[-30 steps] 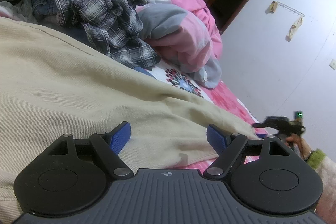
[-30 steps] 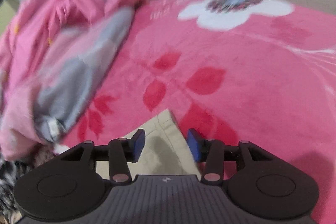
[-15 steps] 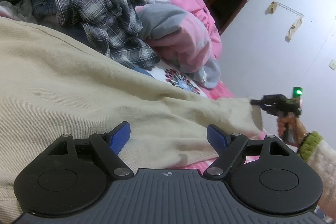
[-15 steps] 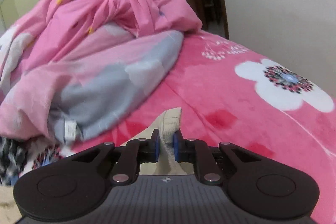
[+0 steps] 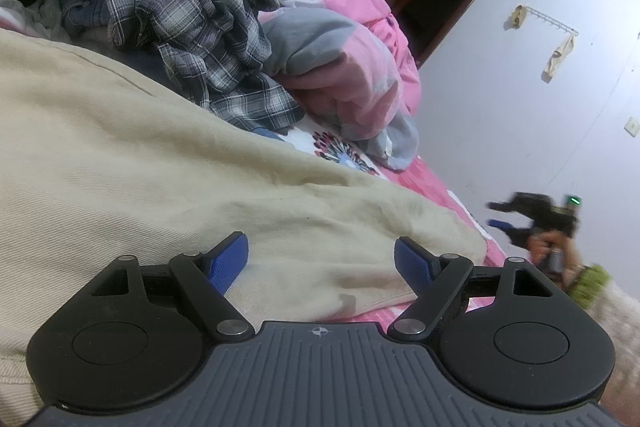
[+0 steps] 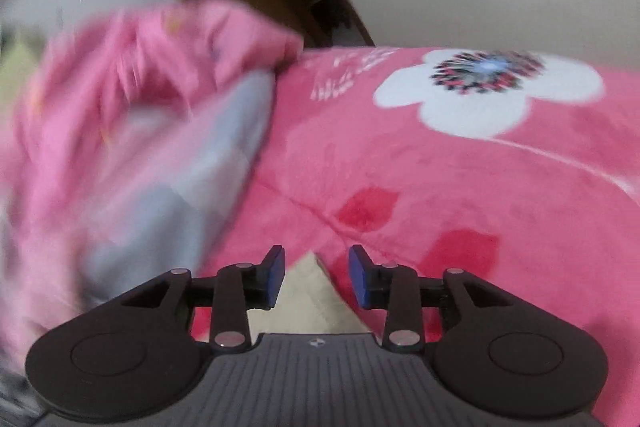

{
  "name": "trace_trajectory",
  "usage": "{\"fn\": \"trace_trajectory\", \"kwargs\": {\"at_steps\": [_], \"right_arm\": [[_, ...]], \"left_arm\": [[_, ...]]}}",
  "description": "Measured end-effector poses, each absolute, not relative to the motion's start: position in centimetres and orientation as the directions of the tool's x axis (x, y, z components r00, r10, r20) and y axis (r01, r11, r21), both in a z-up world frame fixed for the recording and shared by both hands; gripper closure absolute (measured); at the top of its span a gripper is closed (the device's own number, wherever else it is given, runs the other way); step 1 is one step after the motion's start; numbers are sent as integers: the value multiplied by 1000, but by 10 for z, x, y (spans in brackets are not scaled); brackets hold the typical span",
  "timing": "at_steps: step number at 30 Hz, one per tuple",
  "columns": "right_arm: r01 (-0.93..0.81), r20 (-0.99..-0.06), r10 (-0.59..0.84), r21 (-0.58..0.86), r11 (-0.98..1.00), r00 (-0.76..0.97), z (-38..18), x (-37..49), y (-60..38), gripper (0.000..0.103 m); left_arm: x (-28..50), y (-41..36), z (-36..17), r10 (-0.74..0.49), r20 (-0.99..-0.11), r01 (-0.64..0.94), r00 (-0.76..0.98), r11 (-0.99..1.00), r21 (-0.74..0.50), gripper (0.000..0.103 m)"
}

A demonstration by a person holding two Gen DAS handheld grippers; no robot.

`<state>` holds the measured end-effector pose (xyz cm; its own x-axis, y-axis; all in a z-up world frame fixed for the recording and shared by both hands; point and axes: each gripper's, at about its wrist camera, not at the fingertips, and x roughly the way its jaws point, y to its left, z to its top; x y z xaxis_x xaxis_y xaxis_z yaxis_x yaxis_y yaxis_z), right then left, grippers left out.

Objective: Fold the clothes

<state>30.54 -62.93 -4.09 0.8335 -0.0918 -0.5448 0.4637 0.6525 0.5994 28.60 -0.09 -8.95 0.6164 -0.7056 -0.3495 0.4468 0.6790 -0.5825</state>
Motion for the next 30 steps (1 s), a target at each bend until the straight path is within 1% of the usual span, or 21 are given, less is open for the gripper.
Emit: {"fn": "trace_trajectory", "kwargs": {"at_steps": [2,5,7,9,11,13,18,22,24,26,28,30], "right_arm": [[467,-544,-49,666,581,838,-41,277,-640,65],[509,-613,21,674,535,790,-58,251,-638,66],[512,-637,73,677,528,768,-73,245,-633,67],[507,-654,99,665,549,750,-82,249,-624,70],[488,-659,113,652,580,744,-84,259,-615,81],[440,-634,128,654,615,763,-77,271,-603,84],[266,-552,179,630,729,814,-48,303,-568,83],[197,-484,233,682,704,844,-46,302,-565,82],[220,-451,198,716,663,870,-48,286,-577,82],[286,-449,137,747,600,883,-54,270,-595,81],[381,-491,67,748,544,868,-62,255,-611,80],[461,-545,18,725,512,838,-71,248,-623,76]], "left_arm": [[286,-1,-89,-705,-350,447,616,679,-582,22],[286,-1,-89,-705,-351,446,616,680,-582,22],[286,-1,-89,-704,-353,445,616,681,-581,22],[286,-1,-89,-704,-353,445,616,681,-581,22],[286,0,-89,-704,-353,444,616,681,-582,22],[286,0,-89,-705,-351,444,616,680,-584,22],[286,0,-89,-706,-350,443,616,678,-586,21],[286,0,-89,-705,-349,443,617,678,-587,21],[286,0,-89,-705,-349,442,617,678,-586,21],[286,-1,-89,-704,-350,442,618,679,-586,21],[286,-1,-89,-703,-353,442,618,681,-584,21],[286,-2,-88,-700,-359,441,618,686,-578,21]]}}
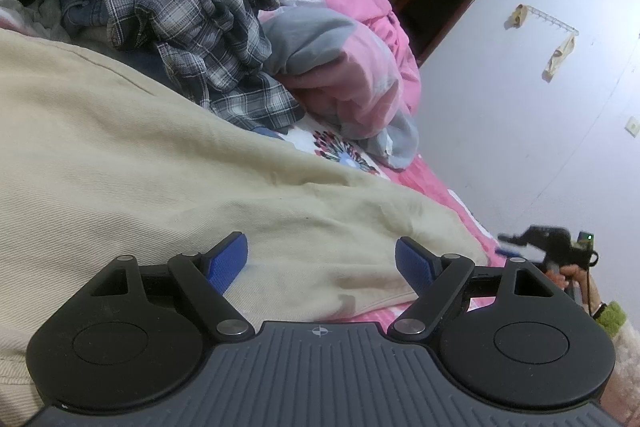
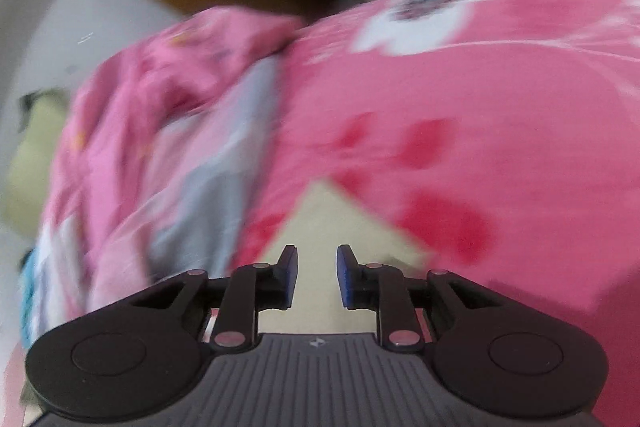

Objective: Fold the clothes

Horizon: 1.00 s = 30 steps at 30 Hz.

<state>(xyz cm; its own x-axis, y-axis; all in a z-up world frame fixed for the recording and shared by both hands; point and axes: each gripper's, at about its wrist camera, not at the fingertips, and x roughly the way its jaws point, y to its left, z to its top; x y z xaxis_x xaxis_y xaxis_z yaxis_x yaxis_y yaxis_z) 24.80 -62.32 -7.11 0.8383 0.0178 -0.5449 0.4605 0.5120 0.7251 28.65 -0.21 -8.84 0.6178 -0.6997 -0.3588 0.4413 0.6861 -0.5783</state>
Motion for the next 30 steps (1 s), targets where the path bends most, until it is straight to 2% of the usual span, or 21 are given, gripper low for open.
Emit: {"fn": "trace_trajectory", "kwargs": {"at_steps": [2,7,9,11,13,19,21,25,29,30], "right_arm": [[520,-593,-13,695,496,805,-80,247,-632,63],[510,-621,5,648,566,784,-91,267,-633,61],[496,-622,2,627,600,783,-90,269,-629,66],[485,-622,-1,609,628,783,-92,266,-627,89],[466,-612,-1,601,650,791,-93,260,-624,95],[356,-484,-32,597,719,875,-39,225,-612,97],[345,-470,-39,588,732,882,-20,215,-611,97],[407,-531,-92,515,754,842,-16,203,-610,97],[523,-678,-151,386,760,719,-65,212,-612,95],[532,-689,-147,388,753,710,-77,214,-614,95]], "left_arm": [[287,-4,-87,-695,-369,440,618,694,-570,21],[287,-6,-88,-686,-380,437,621,705,-559,21],[287,-5,-88,-688,-380,438,618,702,-561,21],[287,-5,-88,-687,-380,438,619,704,-559,21],[287,-5,-88,-688,-378,439,620,703,-560,21],[289,10,-89,-742,-283,441,608,612,-656,18],[292,16,-91,-762,-246,434,599,567,-700,17],[293,18,-91,-775,-230,434,588,543,-719,16],[294,15,-91,-780,-237,441,579,544,-714,16],[294,15,-91,-781,-234,441,579,541,-716,16]]}}
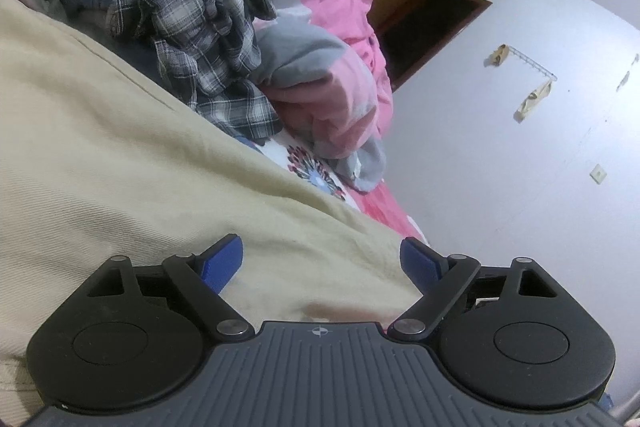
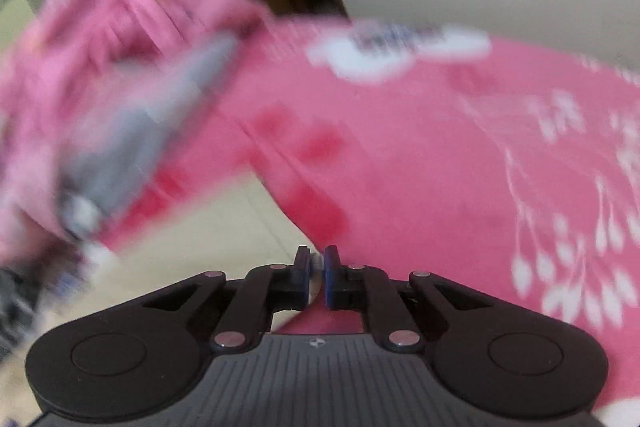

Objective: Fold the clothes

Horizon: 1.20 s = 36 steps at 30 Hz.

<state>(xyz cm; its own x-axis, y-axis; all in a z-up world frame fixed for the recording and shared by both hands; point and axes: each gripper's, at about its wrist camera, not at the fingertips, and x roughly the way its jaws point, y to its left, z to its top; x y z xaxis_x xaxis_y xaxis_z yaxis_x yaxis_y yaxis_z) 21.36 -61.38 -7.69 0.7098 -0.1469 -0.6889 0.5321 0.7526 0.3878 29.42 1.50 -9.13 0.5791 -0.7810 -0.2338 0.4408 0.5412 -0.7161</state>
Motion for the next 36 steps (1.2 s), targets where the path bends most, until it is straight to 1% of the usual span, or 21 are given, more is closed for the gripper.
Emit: {"fn": "trace_trajectory", "kwargs": {"at_steps": [2,5,6,7,10,12,13,14,16,18,20,22,23,24,25,27,29,30,31,32,36], "right_arm": [[529,-642,-135,474,704,755,-82,204,-622,93],[517,-563,-160,561,647,811,-57,182,-621,92],[500,-533,-167,574,649,829,-46,176,-616,92],[454,-506,-151,553,699,849,-29,174,-600,91],[205,-448,-17,374,905,894,23,180,-520,90],[-37,-447,112,174,984,887,39,185,-445,75],[-148,-449,167,79,986,878,36,186,-411,64],[-256,-457,220,-17,967,862,33,188,-377,64],[-447,-493,310,-189,874,813,23,191,-312,65],[-566,-562,344,-284,774,752,-1,193,-266,66],[-621,-600,324,-391,679,732,-24,192,-239,68],[-643,-618,294,-473,603,729,-40,193,-230,69],[-652,-626,281,-503,567,728,-46,193,-227,70],[-661,-635,271,-523,539,724,-51,193,-225,70],[-668,-643,263,-539,513,720,-54,193,-221,72],[-676,-651,247,-568,469,718,-60,192,-217,73],[-680,-655,231,-597,426,719,-66,192,-214,75],[-677,-652,223,-611,410,725,-69,192,-213,76],[-673,-649,217,-623,398,729,-72,192,-212,82],[-670,-646,213,-630,394,733,-75,193,-212,89],[-664,-645,200,-641,385,738,-83,196,-218,92]], "left_arm": [[294,16,-92,-782,-228,440,580,536,-721,16],[294,23,-90,-785,-200,432,586,511,-743,16],[294,26,-89,-788,-187,426,587,496,-757,15],[295,31,-86,-794,-175,414,583,475,-777,14],[292,45,-66,-810,-145,403,569,427,-809,9],[282,43,-47,-792,-199,437,577,506,-744,9],[277,40,-37,-781,-232,464,579,550,-694,9],[271,37,-28,-769,-263,490,582,591,-641,9],[257,18,-23,-736,-365,563,570,674,-479,9],[242,-1,-19,-683,-459,625,568,721,-299,11],[229,-22,-26,-642,-521,692,562,710,-128,18],[221,-41,-38,-618,-564,746,547,666,-5,32],[221,-47,-44,-610,-583,761,537,648,24,36],[221,-51,-49,-597,-602,768,531,639,44,45],[222,-55,-54,-582,-620,774,525,629,65,46],[226,-57,-58,-570,-626,771,532,631,80,47],[230,-57,-59,-565,-626,768,538,635,87,52],[231,-58,-58,-561,-620,763,549,639,97,57],[229,-58,-57,-557,-615,759,559,641,110,59],[230,-58,-55,-555,-611,758,564,642,116,60],[234,-63,-57,-542,-641,779,543,610,145,60]]}}
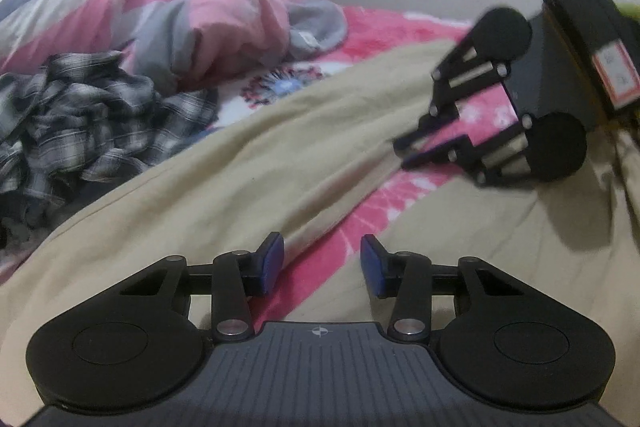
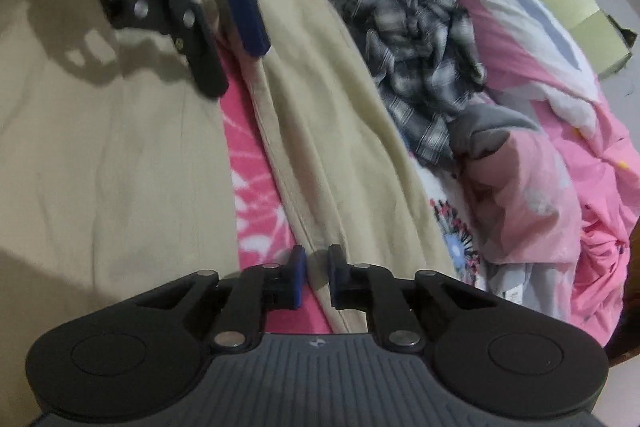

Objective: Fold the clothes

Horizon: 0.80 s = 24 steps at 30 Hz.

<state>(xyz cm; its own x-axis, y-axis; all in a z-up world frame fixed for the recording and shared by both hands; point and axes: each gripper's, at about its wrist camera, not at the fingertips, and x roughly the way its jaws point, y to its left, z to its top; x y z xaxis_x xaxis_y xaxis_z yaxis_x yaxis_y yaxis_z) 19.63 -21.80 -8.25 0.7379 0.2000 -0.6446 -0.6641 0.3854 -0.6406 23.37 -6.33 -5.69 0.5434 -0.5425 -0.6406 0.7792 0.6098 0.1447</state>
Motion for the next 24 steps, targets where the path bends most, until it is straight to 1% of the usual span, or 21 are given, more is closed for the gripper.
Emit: {"fn": "trace_trajectory", "kwargs": {"at_steps": [1,4,6,8,9,10,11,12,13,15,18,20,22,24], "right_arm": [[-665,-644,202,-642,382,738,-85,196,-219,92],[-654,-628,203,-667,357,751,-90,194,-219,92],[-646,-614,211,-682,344,761,-94,193,-220,92],[-647,-610,225,-674,357,760,-95,196,-222,95],[-650,-611,232,-663,372,757,-94,198,-224,96],[-655,-614,242,-646,393,751,-92,201,-226,99],[-664,-622,256,-614,427,740,-87,204,-230,101],[-677,-635,272,-572,464,723,-82,208,-234,102],[-684,-640,291,-534,497,711,-76,211,-238,103],[-684,-624,333,-482,548,707,-60,210,-247,103],[-686,-596,382,-444,576,706,-36,198,-257,103],[-709,-611,410,-394,585,678,-30,192,-263,103],[-732,-640,423,-347,586,642,-34,190,-267,103],[-750,-687,416,-292,594,596,-50,194,-269,103]], "left_arm": [[235,-67,-60,-533,-655,787,536,595,159,59],[238,-72,-69,-533,-659,795,531,582,169,59],[244,-70,-70,-548,-653,793,523,594,137,59],[249,-68,-71,-560,-650,788,513,608,97,61],[251,-66,-71,-567,-649,785,508,615,77,71],[254,-65,-71,-573,-647,782,503,621,58,81],[256,-62,-69,-582,-647,778,493,627,29,85],[259,-59,-67,-591,-647,774,482,633,-1,96],[261,-56,-65,-600,-646,770,472,638,-30,101],[264,-48,-57,-627,-633,763,454,641,-88,102],[261,-33,-45,-679,-605,770,416,617,-163,102],[259,-26,-41,-704,-599,778,381,594,-203,102],[260,-30,-54,-687,-635,771,355,599,-216,102],[262,-34,-67,-668,-669,764,327,603,-229,102]]}}
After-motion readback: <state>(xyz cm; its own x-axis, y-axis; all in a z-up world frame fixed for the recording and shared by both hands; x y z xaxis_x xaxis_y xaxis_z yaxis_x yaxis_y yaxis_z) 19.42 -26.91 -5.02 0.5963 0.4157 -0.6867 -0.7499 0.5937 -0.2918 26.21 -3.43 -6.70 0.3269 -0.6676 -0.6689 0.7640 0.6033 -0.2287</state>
